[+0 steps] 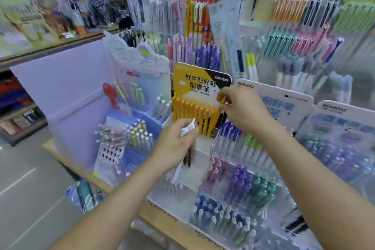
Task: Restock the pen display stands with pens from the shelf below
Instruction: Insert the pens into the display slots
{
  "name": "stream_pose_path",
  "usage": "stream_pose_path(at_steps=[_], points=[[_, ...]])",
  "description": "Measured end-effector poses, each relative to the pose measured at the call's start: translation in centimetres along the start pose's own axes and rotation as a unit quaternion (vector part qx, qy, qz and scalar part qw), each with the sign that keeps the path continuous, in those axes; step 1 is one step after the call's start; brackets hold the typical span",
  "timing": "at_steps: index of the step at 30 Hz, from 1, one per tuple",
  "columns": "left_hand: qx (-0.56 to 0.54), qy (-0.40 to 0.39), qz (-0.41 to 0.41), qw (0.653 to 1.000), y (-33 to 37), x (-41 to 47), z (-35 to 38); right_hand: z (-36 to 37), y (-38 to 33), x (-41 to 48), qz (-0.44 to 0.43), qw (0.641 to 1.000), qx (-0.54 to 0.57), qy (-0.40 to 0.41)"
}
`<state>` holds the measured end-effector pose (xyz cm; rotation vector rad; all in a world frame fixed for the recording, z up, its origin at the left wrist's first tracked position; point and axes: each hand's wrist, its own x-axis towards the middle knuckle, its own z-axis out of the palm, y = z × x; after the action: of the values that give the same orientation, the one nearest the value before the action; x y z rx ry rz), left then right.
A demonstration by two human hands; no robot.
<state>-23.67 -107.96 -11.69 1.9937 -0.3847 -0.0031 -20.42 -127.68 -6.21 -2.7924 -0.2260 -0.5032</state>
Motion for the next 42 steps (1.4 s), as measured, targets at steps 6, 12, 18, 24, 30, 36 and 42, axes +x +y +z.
stream_pose_path(at_steps=[6,12,18,24,30,36,42], points=[[0.026,-0.015,0.026,0.999,-0.4,4.9,-0.9,1.5,-0.2,0.7,0.039,0.997,-0.059,-0.02],[-0.015,-0.073,0.052,0.996,-2.1,7.8,-1.7,1.3,-1.4,0.9,0.099,0.992,-0.079,-0.028],[-0.057,-0.145,0.077,0.985,-3.4,8.7,-3.8,2.0,-2.7,0.7,0.185,0.978,-0.098,-0.009],[-0.074,-0.176,0.093,0.977,-4.3,9.4,-5.6,4.8,-3.3,0.0,0.256,0.956,-0.133,-0.055],[-0.088,-0.171,0.086,0.977,-4.6,10.6,-5.6,5.2,-4.3,0.5,0.273,0.951,-0.147,0.02],[-0.123,-0.182,0.059,0.974,-4.7,11.0,-4.9,5.6,-4.1,0.6,0.274,0.944,-0.184,0.025],[-0.196,-0.183,0.012,0.963,-4.3,10.9,-4.8,6.2,-4.0,0.8,0.265,0.938,-0.223,0.036]])
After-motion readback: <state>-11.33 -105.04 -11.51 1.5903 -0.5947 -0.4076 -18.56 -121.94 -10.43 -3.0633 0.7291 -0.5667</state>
